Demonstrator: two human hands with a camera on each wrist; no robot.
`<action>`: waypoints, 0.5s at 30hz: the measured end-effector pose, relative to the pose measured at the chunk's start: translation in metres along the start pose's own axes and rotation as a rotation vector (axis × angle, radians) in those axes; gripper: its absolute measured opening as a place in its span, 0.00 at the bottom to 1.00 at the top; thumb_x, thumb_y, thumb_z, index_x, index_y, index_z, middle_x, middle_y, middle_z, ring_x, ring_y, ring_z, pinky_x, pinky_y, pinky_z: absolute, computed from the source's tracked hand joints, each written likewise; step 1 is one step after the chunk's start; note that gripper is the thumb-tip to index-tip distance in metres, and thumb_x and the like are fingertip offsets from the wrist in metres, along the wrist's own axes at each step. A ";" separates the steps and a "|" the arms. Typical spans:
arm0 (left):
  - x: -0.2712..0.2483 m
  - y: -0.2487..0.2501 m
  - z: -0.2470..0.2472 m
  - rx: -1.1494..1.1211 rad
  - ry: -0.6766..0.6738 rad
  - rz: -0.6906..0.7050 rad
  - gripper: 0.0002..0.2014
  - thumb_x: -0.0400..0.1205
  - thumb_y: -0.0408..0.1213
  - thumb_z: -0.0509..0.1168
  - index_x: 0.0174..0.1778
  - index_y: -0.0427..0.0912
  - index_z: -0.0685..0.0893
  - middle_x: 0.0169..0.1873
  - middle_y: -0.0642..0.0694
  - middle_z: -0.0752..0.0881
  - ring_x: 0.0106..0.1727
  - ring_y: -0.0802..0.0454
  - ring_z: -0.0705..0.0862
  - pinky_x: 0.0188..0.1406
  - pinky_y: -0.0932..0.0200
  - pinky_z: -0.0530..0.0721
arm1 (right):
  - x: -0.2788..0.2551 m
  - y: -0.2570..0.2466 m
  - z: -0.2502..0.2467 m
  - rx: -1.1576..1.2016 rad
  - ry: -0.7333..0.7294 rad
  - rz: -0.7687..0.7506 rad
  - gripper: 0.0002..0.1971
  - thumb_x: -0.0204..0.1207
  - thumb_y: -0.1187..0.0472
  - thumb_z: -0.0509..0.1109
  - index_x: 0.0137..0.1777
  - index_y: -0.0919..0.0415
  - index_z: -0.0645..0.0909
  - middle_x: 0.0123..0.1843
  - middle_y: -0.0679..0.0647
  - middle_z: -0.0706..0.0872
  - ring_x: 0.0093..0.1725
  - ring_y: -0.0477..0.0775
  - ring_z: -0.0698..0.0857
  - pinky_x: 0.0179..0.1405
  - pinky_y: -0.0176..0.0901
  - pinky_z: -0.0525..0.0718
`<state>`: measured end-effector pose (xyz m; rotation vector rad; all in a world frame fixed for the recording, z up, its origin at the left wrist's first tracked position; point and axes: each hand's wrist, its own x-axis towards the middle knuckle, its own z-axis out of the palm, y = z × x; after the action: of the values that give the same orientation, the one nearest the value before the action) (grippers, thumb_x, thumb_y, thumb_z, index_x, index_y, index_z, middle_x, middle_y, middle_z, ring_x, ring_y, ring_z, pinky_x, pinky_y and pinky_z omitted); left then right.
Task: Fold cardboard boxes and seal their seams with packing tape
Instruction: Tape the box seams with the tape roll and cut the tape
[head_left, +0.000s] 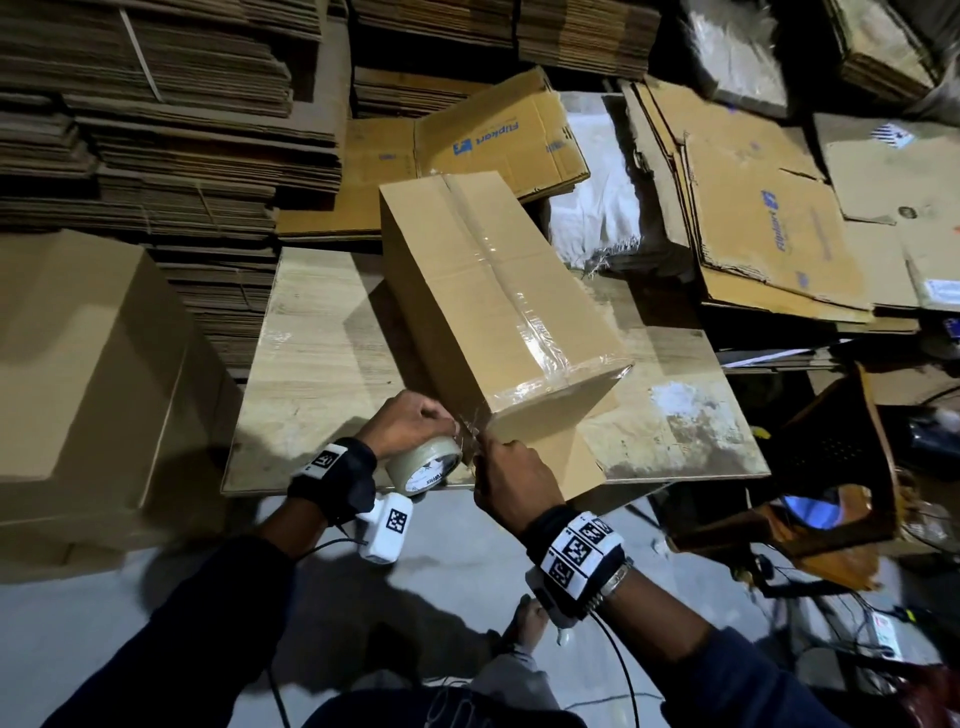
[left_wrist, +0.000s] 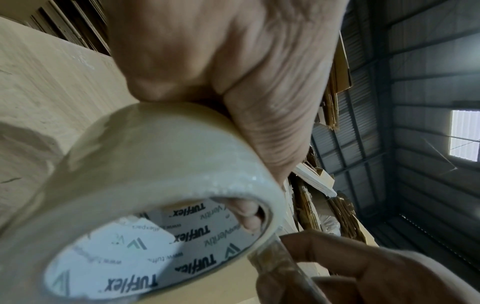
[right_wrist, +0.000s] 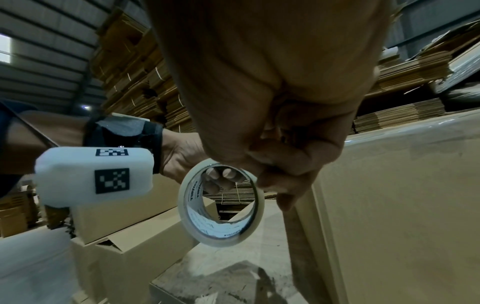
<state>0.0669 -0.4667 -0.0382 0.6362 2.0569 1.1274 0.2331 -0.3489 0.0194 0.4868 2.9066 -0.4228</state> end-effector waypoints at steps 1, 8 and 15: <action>-0.001 0.000 0.001 0.001 0.014 0.000 0.03 0.77 0.42 0.78 0.40 0.48 0.95 0.40 0.56 0.94 0.44 0.55 0.92 0.54 0.51 0.88 | 0.002 -0.002 -0.002 0.006 -0.014 0.007 0.11 0.84 0.63 0.65 0.65 0.62 0.79 0.46 0.66 0.87 0.46 0.68 0.87 0.38 0.48 0.74; -0.003 0.002 0.002 0.051 0.243 -0.057 0.04 0.77 0.43 0.79 0.40 0.48 0.95 0.39 0.56 0.93 0.45 0.55 0.89 0.47 0.58 0.83 | 0.018 -0.003 -0.007 -0.028 -0.124 0.039 0.16 0.79 0.58 0.70 0.63 0.65 0.81 0.48 0.64 0.85 0.49 0.66 0.87 0.42 0.48 0.80; -0.006 -0.022 -0.015 0.015 0.331 -0.093 0.05 0.79 0.49 0.77 0.42 0.53 0.94 0.44 0.53 0.94 0.47 0.50 0.91 0.51 0.55 0.85 | -0.001 0.022 -0.010 0.087 -0.020 0.005 0.08 0.82 0.54 0.62 0.56 0.55 0.70 0.42 0.61 0.87 0.39 0.66 0.85 0.36 0.48 0.75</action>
<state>0.0577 -0.4898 -0.0495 0.3740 2.3477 1.2298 0.2405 -0.3267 0.0240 0.4996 2.8765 -0.5519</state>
